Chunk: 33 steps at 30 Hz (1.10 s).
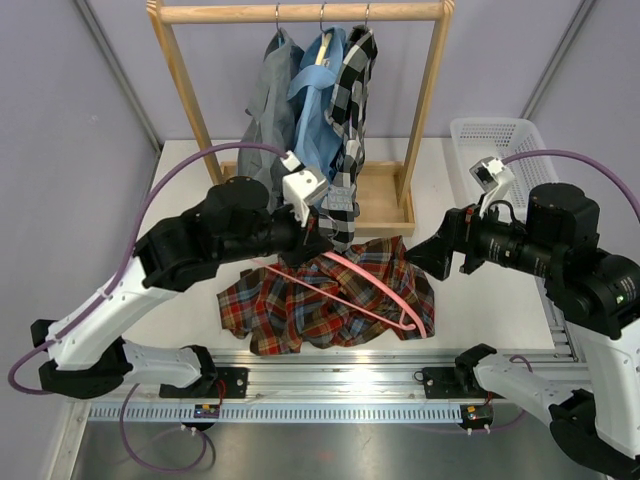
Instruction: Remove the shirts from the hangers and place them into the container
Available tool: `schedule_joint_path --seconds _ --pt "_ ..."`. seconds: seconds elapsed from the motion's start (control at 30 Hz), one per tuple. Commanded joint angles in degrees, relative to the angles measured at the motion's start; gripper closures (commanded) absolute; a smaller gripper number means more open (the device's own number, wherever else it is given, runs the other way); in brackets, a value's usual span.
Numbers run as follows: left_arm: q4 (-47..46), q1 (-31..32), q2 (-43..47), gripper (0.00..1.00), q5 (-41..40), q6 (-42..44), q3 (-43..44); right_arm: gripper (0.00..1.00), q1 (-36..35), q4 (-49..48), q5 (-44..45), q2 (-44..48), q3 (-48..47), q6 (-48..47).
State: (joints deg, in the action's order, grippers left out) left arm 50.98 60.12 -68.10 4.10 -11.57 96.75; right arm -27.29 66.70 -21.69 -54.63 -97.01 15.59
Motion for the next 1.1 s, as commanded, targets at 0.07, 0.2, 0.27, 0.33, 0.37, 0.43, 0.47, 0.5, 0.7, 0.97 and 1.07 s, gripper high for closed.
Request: schedule_joint_path --seconds 0.07,0.2,0.27,0.33,0.37,0.43,0.47,0.5,0.7,0.97,1.07 --pt "-5.18 0.00 -2.74 1.00 2.67 2.34 3.27 0.08 -0.31 -4.29 -9.68 0.93 1.47 -1.45" --pt "-5.19 -0.44 -7.39 1.00 2.40 3.92 8.09 0.09 -0.31 -6.57 -10.56 -0.03 3.84 -1.44" --pt "-4.58 -0.79 -11.08 1.00 3.46 4.19 12.40 0.09 -0.40 -7.80 -10.65 -0.65 4.29 -1.27" --pt "-4.84 -1.05 -13.89 1.00 4.86 4.54 14.86 0.09 -0.31 -8.42 -10.91 -1.44 4.55 -1.27" --pt "-4.75 -1.23 -14.95 1.00 5.56 4.63 17.48 0.10 -0.31 -8.77 -10.91 -1.62 4.64 -1.27" --pt "-3.79 -1.93 -16.80 1.00 6.97 4.72 20.22 0.10 -0.40 -9.30 -11.18 -2.32 4.73 -1.18" --pt "-3.52 -2.28 -18.46 1.00 7.50 4.80 22.49 0.10 -0.31 -9.83 -11.35 -2.50 4.81 -1.18" --pt "-3.26 -2.63 -19.00 1.00 8.11 4.81 23.30 0.11 -0.31 -10.09 -11.27 -2.76 4.99 -1.35" --pt "-3.26 -4.39 -21.37 1.00 12.42 3.93 24.98 0.15 -0.48 -10.97 -11.09 -3.46 5.52 -1.71" --pt "-2.37 -4.40 -24.28 1.00 15.68 3.23 27.70 0.31 -0.40 -12.29 -11.70 -4.61 6.04 -1.62" --pt "-3.61 -4.39 -24.37 1.00 16.20 2.96 28.05 0.48 -0.66 -12.64 -12.14 -5.05 6.48 -1.53"
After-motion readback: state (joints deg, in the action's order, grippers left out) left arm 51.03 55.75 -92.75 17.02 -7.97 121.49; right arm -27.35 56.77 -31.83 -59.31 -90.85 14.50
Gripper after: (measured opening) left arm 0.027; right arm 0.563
